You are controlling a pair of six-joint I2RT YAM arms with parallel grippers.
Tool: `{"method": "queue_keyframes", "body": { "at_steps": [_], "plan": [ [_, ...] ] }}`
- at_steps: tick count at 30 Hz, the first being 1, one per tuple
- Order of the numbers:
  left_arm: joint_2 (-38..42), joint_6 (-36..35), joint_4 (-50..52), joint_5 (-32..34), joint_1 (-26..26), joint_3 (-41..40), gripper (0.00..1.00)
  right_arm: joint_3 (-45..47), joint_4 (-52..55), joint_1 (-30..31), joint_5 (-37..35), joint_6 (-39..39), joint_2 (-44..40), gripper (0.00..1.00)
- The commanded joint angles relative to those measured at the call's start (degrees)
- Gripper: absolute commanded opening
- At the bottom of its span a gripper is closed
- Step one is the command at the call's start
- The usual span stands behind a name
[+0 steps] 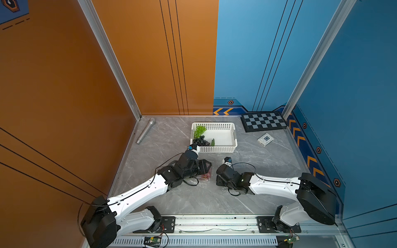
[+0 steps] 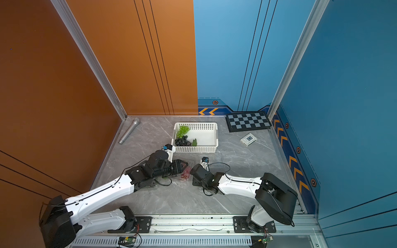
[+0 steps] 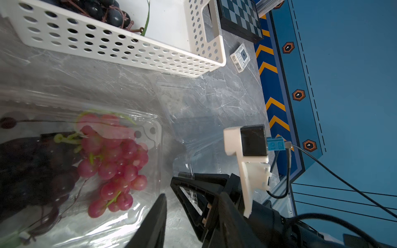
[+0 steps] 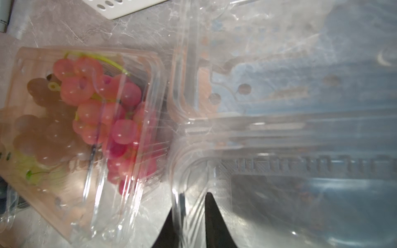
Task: Pack grapes into containers
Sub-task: Move the packing box to the center of the board.
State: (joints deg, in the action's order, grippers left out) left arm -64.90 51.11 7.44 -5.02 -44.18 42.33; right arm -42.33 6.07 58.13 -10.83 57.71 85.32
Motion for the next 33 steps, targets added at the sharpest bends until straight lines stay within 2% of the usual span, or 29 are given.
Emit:
{"method": "queue_keyframes", "body": {
  "at_steps": [1, 7, 12, 16, 19, 22, 26, 29, 33],
  "plan": [
    [0.83, 0.52, 1.35, 1.24, 0.66, -0.81, 0.42, -2.10, -1.93, 0.48, -2.06, 0.26, -0.37, 0.30],
    [0.86, 0.57, 1.00, 1.32, 0.81, -0.96, 0.42, -2.06, -0.77, 0.34, -2.39, -1.06, -4.05, 0.41],
    [1.24, 0.49, 1.14, 1.48, 1.29, -0.55, 0.42, -1.29, 3.06, -0.91, -3.67, -3.53, -9.36, 0.41],
    [2.45, -0.11, 2.93, 2.65, 2.93, 1.01, 0.43, -3.09, 6.56, -4.69, -2.88, -10.44, -15.06, 0.43],
    [3.59, -0.58, 6.80, 4.14, 4.70, 2.56, 0.46, -6.90, 7.14, -9.20, -0.25, -17.28, -15.46, 0.49],
    [4.68, -0.49, 7.59, 5.25, 6.66, 3.32, 0.53, -13.69, 7.73, -14.47, 5.21, -23.58, -10.31, 0.53],
    [6.09, 0.41, 7.67, 5.57, 9.47, 3.45, 0.55, -25.58, 8.88, -17.61, 12.41, -29.86, 1.83, 0.59],
    [6.99, 0.86, 7.67, 4.79, 11.35, 3.22, 0.55, -34.03, 8.99, -20.33, 16.81, -31.78, 11.63, 0.62],
    [7.71, 0.83, 7.85, 2.90, 13.47, 3.14, 0.56, -42.94, 8.91, -21.26, 18.08, -32.53, 23.07, 0.63]
  ]
}}
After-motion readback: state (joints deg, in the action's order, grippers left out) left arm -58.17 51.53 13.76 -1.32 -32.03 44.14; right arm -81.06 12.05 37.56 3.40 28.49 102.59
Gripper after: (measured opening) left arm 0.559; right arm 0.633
